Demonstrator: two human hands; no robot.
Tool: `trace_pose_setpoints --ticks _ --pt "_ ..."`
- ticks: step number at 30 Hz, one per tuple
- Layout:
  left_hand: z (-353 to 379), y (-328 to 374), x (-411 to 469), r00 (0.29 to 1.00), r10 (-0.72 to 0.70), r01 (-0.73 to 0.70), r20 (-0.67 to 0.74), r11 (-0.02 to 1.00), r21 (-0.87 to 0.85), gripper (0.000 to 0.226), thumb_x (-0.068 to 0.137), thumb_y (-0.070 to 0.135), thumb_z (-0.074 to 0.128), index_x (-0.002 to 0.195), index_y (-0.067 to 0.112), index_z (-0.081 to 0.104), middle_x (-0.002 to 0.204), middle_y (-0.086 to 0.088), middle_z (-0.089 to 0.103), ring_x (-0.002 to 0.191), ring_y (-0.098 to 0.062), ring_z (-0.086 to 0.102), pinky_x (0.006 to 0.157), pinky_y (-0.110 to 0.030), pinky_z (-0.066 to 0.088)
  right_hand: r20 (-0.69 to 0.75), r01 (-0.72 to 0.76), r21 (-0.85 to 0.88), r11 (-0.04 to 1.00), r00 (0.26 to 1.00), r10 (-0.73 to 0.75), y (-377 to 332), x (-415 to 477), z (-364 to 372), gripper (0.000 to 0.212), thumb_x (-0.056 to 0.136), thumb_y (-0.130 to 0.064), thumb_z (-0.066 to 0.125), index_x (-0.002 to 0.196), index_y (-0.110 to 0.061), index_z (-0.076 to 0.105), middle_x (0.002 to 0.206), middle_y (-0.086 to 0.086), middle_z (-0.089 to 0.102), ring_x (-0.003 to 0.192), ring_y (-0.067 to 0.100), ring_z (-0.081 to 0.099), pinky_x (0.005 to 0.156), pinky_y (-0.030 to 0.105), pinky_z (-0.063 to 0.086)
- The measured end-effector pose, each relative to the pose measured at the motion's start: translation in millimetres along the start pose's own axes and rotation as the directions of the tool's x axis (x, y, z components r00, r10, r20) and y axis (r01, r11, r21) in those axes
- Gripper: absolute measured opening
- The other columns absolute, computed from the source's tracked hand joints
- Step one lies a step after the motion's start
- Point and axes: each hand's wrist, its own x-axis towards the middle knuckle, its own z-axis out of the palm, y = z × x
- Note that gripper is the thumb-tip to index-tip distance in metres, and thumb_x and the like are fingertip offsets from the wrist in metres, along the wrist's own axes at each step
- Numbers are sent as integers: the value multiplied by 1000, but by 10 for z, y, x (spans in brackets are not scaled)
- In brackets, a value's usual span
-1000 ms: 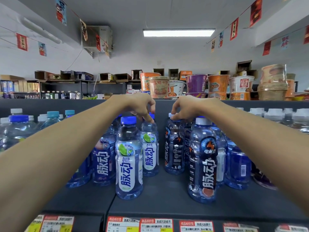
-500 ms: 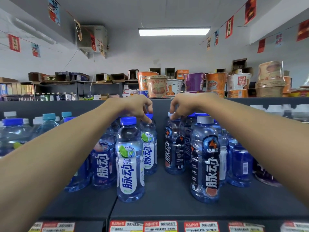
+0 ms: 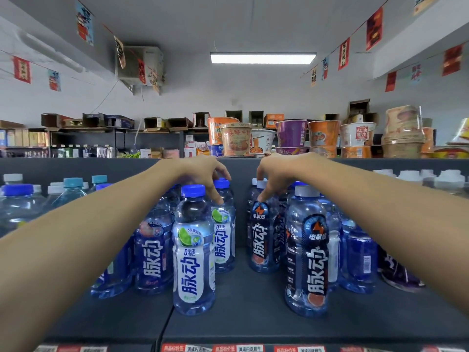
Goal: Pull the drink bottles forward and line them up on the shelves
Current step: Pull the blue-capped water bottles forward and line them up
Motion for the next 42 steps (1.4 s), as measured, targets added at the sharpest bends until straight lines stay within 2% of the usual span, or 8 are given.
trace_pose_setpoints --ticks 4,8,14,24,31,36,39,42 --pt "26 -17 -5 999 26 -26 -36 1000 6 69 57 48 95 118 46 61 113 10 65 97 -9 62 86 -30 47 -11 70 118 991 998 -69 27 -35 -50 74 74 -50 85 137 -28 55 109 -10 60 102 19 60 87 34 50" --pt "53 -35 -2 996 55 -54 -65 998 11 68 55 50 94 115 48 61 112 14 68 89 -1 63 82 -27 50 -6 84 109 991 997 -83 -25 -17 -53 73 76 -42 86 139 -29 52 110 -9 54 101 20 56 86 34 49" --pt "78 -53 -4 994 74 -77 -86 997 -30 65 55 48 96 111 48 62 106 16 70 86 -4 68 76 -24 50 -21 91 5 996 996 -91 -66 2 -64 75 76 -42 85 141 -24 53 119 -5 59 97 18 53 80 31 45" --pt "87 -25 -34 992 81 -85 -98 996 -32 70 58 46 95 121 41 65 109 13 68 87 -1 65 76 -22 48 -61 108 18 994 992 -107 -25 -11 -46 82 75 -45 86 145 -19 52 130 1 64 106 21 58 89 31 49" --pt "69 8 -69 998 44 -44 -47 999 -8 74 60 47 94 125 40 60 114 11 65 94 -8 64 86 -31 50 -44 95 -14 995 994 -96 -73 -65 -46 83 77 -46 84 148 -22 48 136 2 60 116 24 59 98 39 51" --pt "-76 77 -227 1000 -27 25 -8 977 -213 81 77 42 83 147 29 44 130 -1 61 113 -20 63 101 -37 51 -48 55 96 994 998 -51 9 -223 -132 85 83 -61 72 153 -24 41 144 2 54 118 24 62 104 44 49" --pt "-209 197 -463 984 -53 -23 -171 911 -412 56 91 36 71 141 18 51 122 -4 64 105 -17 67 90 -35 59 -178 64 261 963 984 -17 109 -475 -198 72 88 -68 58 144 -23 51 131 1 65 107 19 68 98 39 53" --pt "-154 346 -756 982 3 -76 -191 923 -378 33 94 45 64 120 26 69 109 7 72 98 -6 70 79 -27 59 -265 107 400 910 964 3 126 -772 -72 52 89 -72 52 116 -31 68 91 -14 75 80 -1 68 71 20 46"
